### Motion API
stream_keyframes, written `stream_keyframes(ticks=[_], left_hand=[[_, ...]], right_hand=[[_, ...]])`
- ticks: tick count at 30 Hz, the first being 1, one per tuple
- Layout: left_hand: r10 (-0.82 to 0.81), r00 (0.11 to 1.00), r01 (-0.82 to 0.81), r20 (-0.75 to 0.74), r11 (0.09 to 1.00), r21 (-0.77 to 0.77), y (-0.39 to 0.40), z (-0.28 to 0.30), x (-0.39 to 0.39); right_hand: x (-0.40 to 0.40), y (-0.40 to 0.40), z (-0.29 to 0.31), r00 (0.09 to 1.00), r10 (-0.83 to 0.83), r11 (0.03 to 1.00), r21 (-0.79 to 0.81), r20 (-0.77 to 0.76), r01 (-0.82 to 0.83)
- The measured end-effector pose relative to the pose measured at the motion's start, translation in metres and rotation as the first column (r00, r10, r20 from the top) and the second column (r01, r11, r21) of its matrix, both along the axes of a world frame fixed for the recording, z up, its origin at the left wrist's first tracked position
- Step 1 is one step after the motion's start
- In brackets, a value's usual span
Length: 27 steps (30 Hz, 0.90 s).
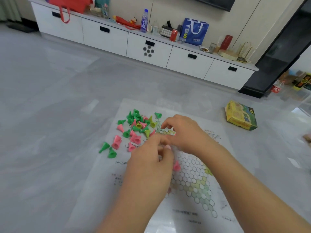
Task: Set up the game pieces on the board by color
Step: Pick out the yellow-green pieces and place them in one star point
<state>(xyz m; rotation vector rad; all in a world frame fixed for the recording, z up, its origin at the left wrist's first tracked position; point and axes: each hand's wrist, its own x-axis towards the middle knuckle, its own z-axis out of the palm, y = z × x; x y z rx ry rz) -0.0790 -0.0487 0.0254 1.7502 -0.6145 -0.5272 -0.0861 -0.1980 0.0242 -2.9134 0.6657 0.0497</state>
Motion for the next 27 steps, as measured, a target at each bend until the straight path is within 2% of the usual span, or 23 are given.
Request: stream_keyframes(ticks=[2,4,8,13,18,21,24,27], left_hand=[[0.004,1.000,-0.004,0.021,1.000,0.021,0.003,0.001,0.005],[0.008,0.999,-0.009,0.036,0.999,0.041,0.006,0.001,0.009],[0.065,0.998,-0.065,-0.008,0.998,0.019,0.013,0.003,0.016],[0.091,0.994,-0.091,-0.053,0.996,-0.003,0.018,0.004,0.025],[0.105,0.993,-0.106,-0.054,0.994,-0.008,0.019,0.004,0.028],[0.109,0.992,-0.110,-0.057,0.994,-0.020,0.019,0.005,0.029],[0.140,0.989,-0.142,-0.056,0.990,-0.026,0.019,0.005,0.030],[0.148,0.984,-0.153,-0.101,0.987,-0.049,0.019,0.006,0.029]], right_hand=[[0.018,-0.006,-0.009,0.993,0.041,0.997,-0.057,-0.111,-0.047],[0.027,-0.013,-0.018,0.978,0.079,0.996,-0.035,-0.194,-0.088],[0.034,-0.024,-0.019,0.961,0.140,0.990,0.029,-0.239,-0.137],[0.048,-0.030,-0.004,0.995,0.095,0.995,0.043,-0.033,-0.094],[0.070,-0.021,-0.016,0.978,0.117,0.991,-0.040,-0.170,-0.126],[0.074,-0.018,-0.024,0.988,0.073,0.992,-0.088,-0.139,-0.085],[0.069,-0.018,-0.025,0.995,0.017,0.998,-0.063,-0.097,-0.024],[0.057,-0.019,-0.011,0.999,-0.033,0.996,0.086,0.010,0.032]])
